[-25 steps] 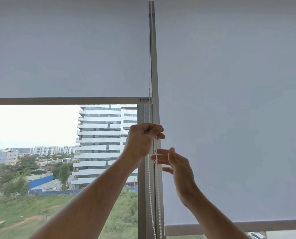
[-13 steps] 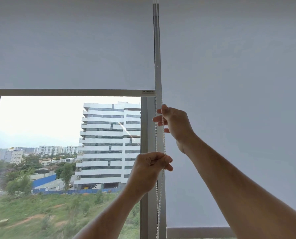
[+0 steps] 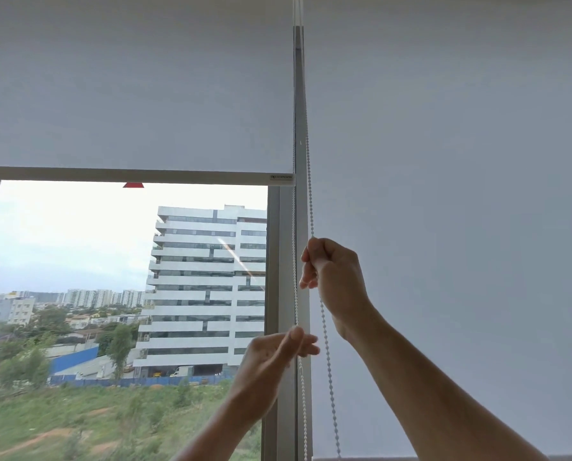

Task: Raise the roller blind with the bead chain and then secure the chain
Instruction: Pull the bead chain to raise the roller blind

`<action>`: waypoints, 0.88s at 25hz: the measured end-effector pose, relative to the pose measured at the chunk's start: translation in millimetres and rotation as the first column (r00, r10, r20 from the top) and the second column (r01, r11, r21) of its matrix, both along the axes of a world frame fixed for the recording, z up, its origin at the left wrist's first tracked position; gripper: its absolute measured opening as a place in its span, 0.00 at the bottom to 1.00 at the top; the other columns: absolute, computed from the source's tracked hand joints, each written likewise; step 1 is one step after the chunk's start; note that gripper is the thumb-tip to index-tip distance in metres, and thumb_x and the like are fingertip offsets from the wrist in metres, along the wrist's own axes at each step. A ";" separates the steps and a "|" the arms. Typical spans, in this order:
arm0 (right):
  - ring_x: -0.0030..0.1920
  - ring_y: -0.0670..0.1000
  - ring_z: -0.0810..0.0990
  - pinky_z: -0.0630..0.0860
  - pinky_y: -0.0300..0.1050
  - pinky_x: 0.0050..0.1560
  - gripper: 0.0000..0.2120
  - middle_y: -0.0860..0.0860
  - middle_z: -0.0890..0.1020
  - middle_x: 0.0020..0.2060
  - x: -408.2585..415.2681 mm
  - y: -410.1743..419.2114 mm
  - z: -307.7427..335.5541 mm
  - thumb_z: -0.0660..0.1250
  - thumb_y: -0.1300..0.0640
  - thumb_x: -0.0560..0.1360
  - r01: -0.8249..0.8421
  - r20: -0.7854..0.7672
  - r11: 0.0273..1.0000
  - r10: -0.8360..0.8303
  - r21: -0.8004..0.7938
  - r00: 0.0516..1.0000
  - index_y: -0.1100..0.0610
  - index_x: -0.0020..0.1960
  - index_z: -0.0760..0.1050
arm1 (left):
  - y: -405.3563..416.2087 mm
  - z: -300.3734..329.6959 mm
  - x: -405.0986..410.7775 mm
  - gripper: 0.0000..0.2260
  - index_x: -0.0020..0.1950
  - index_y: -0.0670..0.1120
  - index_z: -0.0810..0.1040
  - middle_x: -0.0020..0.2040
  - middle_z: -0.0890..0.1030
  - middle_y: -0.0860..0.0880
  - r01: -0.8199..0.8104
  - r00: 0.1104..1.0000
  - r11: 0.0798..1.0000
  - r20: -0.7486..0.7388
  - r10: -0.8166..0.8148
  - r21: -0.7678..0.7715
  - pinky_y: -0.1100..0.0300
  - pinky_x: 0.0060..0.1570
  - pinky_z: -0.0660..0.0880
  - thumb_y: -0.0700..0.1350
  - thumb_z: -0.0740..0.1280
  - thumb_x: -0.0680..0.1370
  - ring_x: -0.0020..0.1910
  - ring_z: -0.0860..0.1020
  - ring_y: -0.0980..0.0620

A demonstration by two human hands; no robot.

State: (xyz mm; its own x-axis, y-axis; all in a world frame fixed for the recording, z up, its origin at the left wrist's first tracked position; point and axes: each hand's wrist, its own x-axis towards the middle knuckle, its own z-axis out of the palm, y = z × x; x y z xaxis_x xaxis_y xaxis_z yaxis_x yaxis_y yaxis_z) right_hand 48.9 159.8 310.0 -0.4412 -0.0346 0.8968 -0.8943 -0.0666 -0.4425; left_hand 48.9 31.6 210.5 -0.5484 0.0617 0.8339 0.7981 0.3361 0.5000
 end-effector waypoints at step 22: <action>0.40 0.50 0.86 0.78 0.46 0.46 0.25 0.52 0.88 0.36 -22.3 1.8 -83.0 0.56 0.37 0.76 -0.167 0.152 0.973 0.143 0.158 0.978 0.50 0.39 0.85 | 13.4 97.1 16.2 0.07 0.45 0.44 0.84 0.31 0.84 0.56 -0.112 0.984 0.982 -0.123 0.132 0.153 0.76 0.34 0.71 0.43 0.67 0.79 0.31 0.80 0.66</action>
State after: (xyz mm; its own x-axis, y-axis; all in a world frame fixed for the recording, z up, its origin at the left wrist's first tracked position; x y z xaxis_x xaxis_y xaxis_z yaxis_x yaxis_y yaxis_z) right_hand 26.6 161.7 227.0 -0.5382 -0.2582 0.8023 -0.8079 -0.1132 -0.5783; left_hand 65.1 45.0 307.6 -0.4286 -0.1260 0.8947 0.8179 0.3666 0.4434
